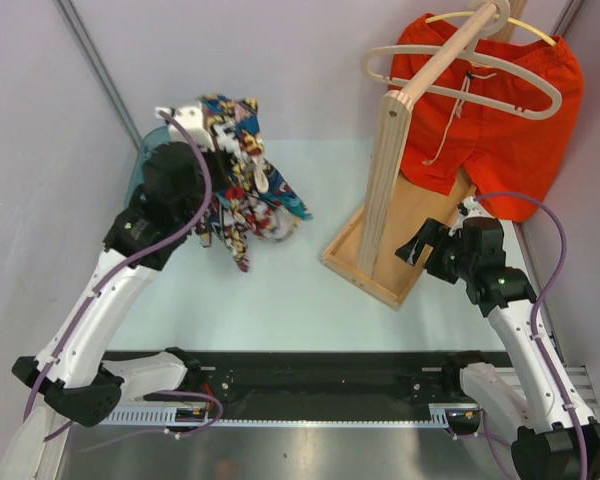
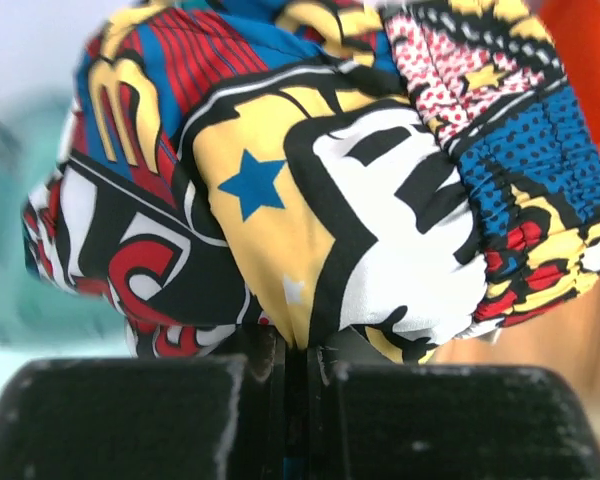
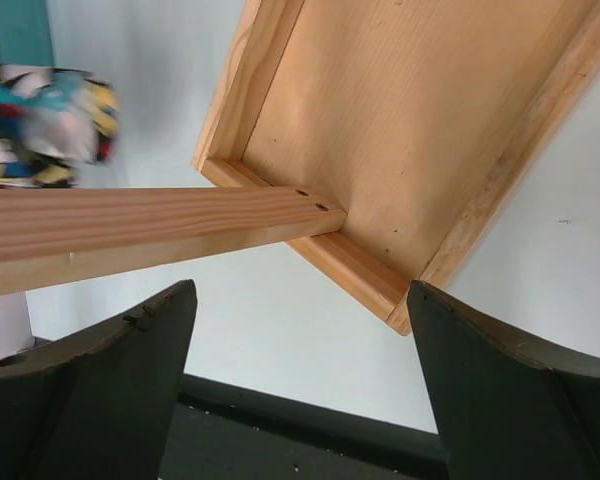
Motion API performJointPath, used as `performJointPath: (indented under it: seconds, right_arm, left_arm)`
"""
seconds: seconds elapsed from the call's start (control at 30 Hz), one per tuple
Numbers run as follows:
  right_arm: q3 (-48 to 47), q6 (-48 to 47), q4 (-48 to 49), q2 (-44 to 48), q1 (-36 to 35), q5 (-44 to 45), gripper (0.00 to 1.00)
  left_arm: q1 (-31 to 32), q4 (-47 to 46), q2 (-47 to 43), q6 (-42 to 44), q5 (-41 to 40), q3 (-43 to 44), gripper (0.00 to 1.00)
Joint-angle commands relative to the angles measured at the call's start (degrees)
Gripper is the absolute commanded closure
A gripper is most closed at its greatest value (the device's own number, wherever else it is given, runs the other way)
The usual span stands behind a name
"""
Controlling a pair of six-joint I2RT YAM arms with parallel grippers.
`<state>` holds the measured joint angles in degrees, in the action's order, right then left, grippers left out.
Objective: Remove the shorts from the hanger
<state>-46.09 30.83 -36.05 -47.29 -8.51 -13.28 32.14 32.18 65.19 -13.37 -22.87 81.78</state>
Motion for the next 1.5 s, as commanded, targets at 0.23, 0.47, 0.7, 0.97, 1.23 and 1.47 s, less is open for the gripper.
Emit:
performJointPath:
  seconds: [0.23,0.47,0.7,0.97,1.23,1.47]
  right_arm:
    - [-0.15,-0.33,-1.83,0.27,-1.33,0.89,0.09]
    - [-0.41,-0.15,-4.64,1.58,1.48,-1.05,0.09]
    - [-1.02,-1.03,-6.49,1.32,4.02,0.45,0.09]
    - [-1.11,-0.86,-6.4,-0.17,7.28,0.62,0.09]
    - [-1.02,-0.77,-6.4,-1.67,8.07,0.01,0.09]
    - [-1.02,-1.12,-7.19,-1.93,8.07,-0.08,0.09]
  left_arm:
    - [-9.99,-16.09,11.35,15.82,-6.13,27.43,1.0]
    - [-14.9,-26.62,18.04,23.81,-7.8,30.64,1.0]
    - [-21.59,-36.31,24.01,22.95,-7.72,25.72,1.0]
    - [-28.53,-34.21,33.59,16.72,-2.09,29.14,1.0]
    - [-31.96,-28.25,44.21,8.28,6.16,29.84,1.0]
    - [-36.97,-18.92,53.98,-2.43,15.31,35.12,1.0]
